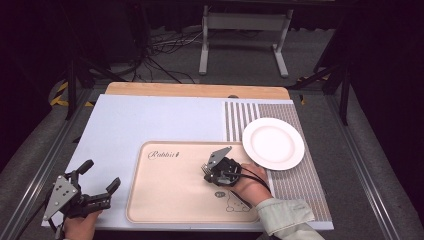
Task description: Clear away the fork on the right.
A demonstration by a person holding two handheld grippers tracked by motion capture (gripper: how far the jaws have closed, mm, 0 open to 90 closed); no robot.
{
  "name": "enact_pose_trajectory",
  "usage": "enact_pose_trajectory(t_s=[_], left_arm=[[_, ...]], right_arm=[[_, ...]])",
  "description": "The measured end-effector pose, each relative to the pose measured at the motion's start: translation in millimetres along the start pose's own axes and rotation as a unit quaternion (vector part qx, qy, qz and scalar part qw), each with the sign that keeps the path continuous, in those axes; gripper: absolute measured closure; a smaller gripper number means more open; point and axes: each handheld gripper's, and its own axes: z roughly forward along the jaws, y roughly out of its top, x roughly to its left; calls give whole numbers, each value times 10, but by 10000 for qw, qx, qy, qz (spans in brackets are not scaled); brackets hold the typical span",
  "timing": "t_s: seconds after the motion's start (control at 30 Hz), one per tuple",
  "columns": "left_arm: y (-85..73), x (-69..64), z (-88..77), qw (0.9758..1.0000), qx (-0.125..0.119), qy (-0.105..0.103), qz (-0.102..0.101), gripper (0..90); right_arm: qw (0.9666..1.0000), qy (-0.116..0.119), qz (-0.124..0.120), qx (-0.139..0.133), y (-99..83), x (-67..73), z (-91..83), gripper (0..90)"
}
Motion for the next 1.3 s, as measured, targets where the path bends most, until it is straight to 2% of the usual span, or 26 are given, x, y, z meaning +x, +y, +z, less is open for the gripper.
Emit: enact_pose_trajectory(t_s=[0.43,0.7,0.77,1.3], left_arm=[[-1,2,1,10000,6,18,-1,12],[1,7,20,10000,8,-3,-14,12],[0,7,28,10000,4,-5,-17,12],[10,9,112,10000,14,-84,-32,12]], right_arm=[[9994,-253,209,67,-96,-184,-85,900],[9985,-418,343,101,-154,-251,-133,900],[9986,-421,314,100,-162,-262,-140,900],[9950,-752,642,130,-365,-399,-292,900]])
